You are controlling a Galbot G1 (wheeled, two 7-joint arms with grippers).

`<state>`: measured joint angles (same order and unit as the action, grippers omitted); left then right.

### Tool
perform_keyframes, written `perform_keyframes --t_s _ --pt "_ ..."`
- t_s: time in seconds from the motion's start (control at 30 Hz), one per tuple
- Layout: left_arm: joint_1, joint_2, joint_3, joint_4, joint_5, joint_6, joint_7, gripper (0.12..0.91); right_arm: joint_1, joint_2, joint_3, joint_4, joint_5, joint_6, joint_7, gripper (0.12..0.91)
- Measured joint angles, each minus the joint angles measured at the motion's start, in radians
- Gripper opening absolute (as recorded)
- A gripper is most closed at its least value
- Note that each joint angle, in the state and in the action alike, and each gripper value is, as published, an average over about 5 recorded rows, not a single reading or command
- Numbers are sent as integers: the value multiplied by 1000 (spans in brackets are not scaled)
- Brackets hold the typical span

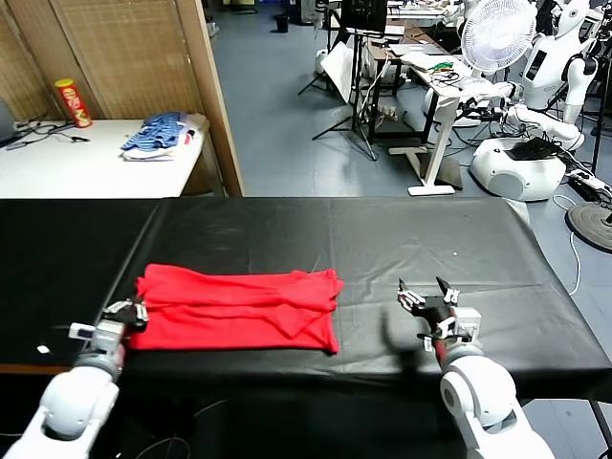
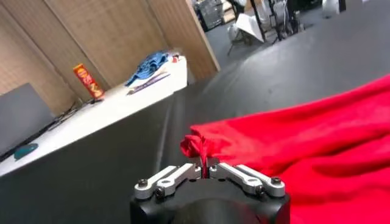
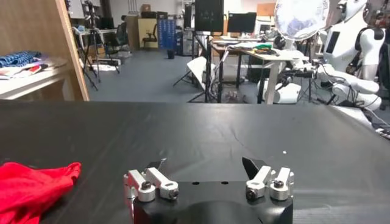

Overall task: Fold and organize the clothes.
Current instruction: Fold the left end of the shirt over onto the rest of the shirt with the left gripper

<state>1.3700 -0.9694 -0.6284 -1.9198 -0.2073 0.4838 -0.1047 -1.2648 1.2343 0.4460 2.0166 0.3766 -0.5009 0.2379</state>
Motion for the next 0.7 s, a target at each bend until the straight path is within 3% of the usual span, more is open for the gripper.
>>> perform_keyframes --t_s 0.2,0.4,0.53,0.7 --pt "-34 -27 54 -105 -181 89 -45 149 -24 3 17 13 -15 0 1 798" --pt "-105 -113 178 -189 -400 156 -106 149 -50 13 41 25 -34 -2 5 798" --pt "-151 -171 269 -205 -449 162 -120 149 -62 22 50 34 -46 -7 9 798" --pt "-196 -244 367 -193 -441 163 -135 149 -71 32 51 39 -56 -13 11 798"
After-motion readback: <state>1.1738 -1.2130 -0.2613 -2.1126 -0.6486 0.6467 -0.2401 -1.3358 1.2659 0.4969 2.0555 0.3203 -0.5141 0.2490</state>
